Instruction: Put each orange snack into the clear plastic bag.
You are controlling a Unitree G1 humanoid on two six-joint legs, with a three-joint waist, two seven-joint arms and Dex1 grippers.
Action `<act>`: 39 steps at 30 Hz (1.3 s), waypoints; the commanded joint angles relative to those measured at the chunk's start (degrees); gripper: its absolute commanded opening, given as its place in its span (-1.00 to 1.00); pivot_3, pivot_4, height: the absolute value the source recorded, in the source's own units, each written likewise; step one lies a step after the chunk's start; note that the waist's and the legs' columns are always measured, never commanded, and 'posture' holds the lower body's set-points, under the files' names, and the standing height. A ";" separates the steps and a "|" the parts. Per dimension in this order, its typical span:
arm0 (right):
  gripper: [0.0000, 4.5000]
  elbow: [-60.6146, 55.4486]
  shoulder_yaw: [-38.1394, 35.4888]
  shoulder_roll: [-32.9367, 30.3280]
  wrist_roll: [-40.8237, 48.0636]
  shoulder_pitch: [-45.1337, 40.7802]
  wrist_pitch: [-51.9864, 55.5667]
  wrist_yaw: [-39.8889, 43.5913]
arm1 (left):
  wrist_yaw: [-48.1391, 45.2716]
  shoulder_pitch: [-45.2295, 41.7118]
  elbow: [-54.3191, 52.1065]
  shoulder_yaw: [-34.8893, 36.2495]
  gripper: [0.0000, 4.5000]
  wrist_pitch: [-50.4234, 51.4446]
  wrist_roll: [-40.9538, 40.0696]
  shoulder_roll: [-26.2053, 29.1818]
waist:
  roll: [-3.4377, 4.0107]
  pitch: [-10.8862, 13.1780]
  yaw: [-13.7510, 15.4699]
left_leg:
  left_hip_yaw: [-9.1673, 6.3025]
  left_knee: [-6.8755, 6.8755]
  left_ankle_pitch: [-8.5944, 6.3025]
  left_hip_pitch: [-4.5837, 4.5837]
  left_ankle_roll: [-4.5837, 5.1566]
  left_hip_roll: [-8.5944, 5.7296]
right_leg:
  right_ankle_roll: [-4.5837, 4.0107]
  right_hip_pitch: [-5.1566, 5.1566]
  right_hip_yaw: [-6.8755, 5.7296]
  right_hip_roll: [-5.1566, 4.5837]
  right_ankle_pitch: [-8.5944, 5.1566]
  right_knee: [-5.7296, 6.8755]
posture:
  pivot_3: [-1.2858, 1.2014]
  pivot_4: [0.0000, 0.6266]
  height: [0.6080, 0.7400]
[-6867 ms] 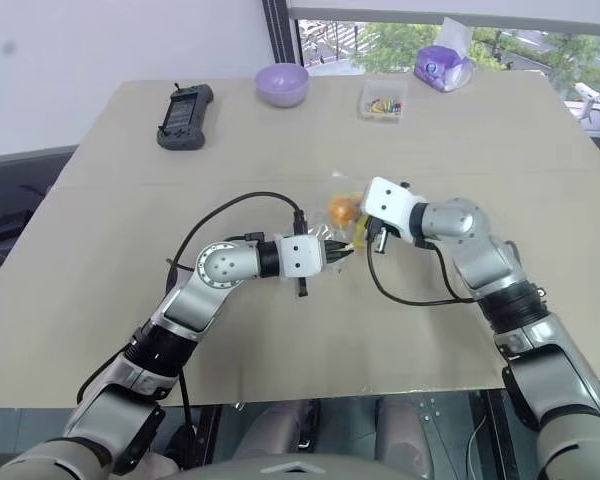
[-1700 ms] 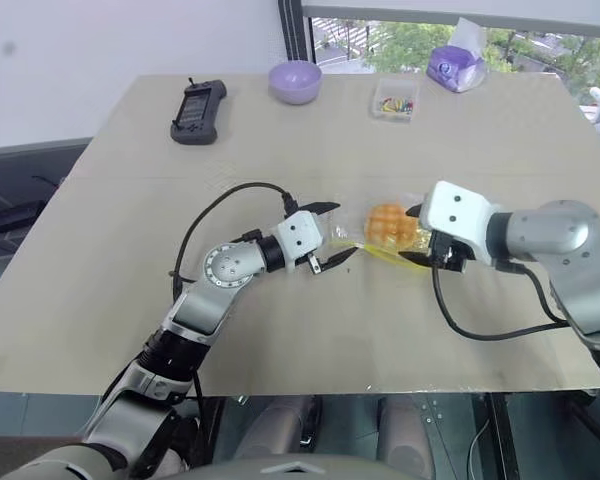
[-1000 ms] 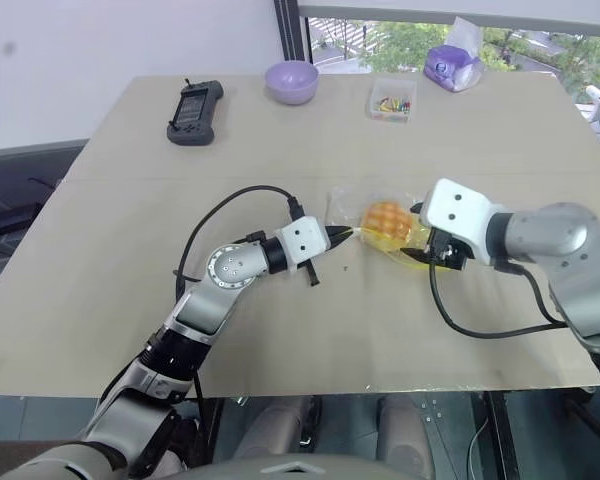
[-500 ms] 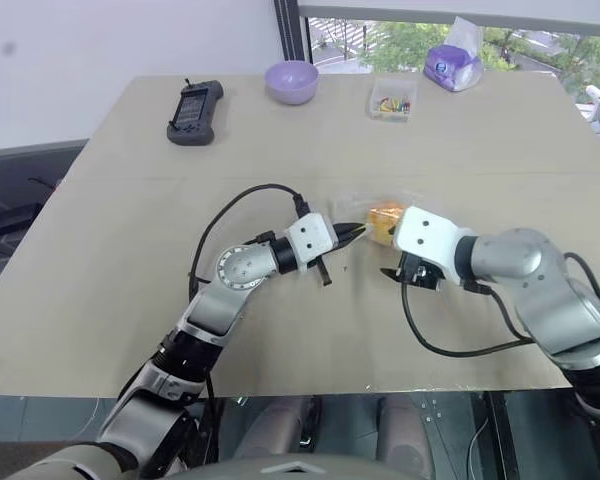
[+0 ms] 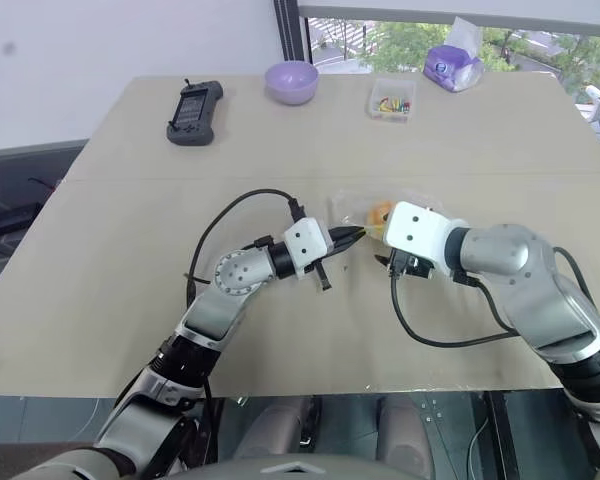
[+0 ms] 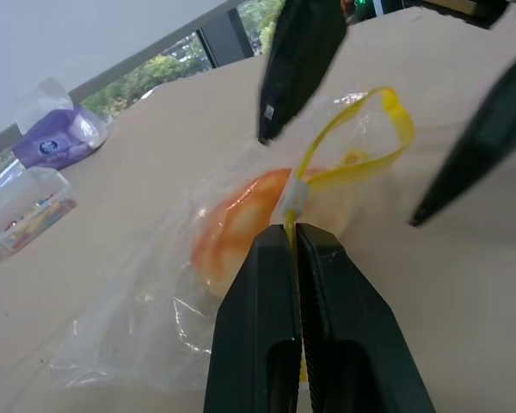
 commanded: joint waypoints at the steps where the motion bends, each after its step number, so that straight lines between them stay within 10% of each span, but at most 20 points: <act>1: 0.46 0.92 -1.42 0.48 -1.91 -2.33 -2.46 -1.49 | -0.18 0.17 -1.60 0.66 -0.94 -1.11 -1.05 -0.08 | 0.00 0.00 -0.01 | 0.01 0.00 0.00 0.00 0.00 0.00 | 0.00 0.00 0.00 0.00 0.00 0.00 | 0.03 -0.52 1.00; 8: 0.46 1.93 0.82 2.50 -4.84 -2.71 -6.03 -2.02 | -0.06 0.56 -2.51 0.37 -0.94 -0.41 -1.24 -0.66 | 0.00 0.00 -0.06 | 0.01 -0.01 0.00 0.00 0.00 -0.01 | 0.00 -0.01 0.00 0.01 0.00 0.00 | 0.03 -0.52 1.00; 12: -0.29 1.94 1.39 3.13 -5.72 -2.55 -7.12 -1.28 | -0.01 0.60 -2.53 0.32 -1.00 -0.48 -1.10 -0.80 | 0.00 0.00 -0.05 | 0.00 -0.01 0.00 0.01 0.00 0.00 | 0.00 -0.01 0.00 0.02 0.00 0.01 | 0.03 -0.52 1.00; 27: -0.29 3.92 2.05 3.58 -8.05 -1.65 -11.22 0.34 | 0.20 0.53 -2.70 0.16 -1.00 -0.38 -0.93 -1.44 | 0.00 0.00 -0.05 | 0.00 -0.01 0.00 0.01 0.00 -0.01 | 0.00 -0.01 0.00 0.02 0.00 0.00 | 0.03 -0.52 1.00; 31: -0.98 4.43 1.89 3.42 -8.39 -1.48 -11.98 0.73 | 0.15 0.48 -2.61 0.17 -1.00 -0.35 -0.91 -1.45 | 0.00 0.00 -0.04 | 0.00 -0.01 0.00 0.01 0.00 -0.01 | 0.00 -0.01 0.00 0.02 0.00 0.00 | 0.03 -0.52 1.00; 39: -0.98 4.76 1.57 3.56 -9.13 -1.37 -12.91 1.14 | 0.18 0.24 -2.19 0.14 -1.00 -0.42 -0.88 -1.54 | 0.00 0.00 -0.05 | 0.00 -0.01 0.00 0.01 0.00 -0.01 | 0.00 -0.01 0.01 0.02 0.00 0.00 | 0.03 -0.52 1.00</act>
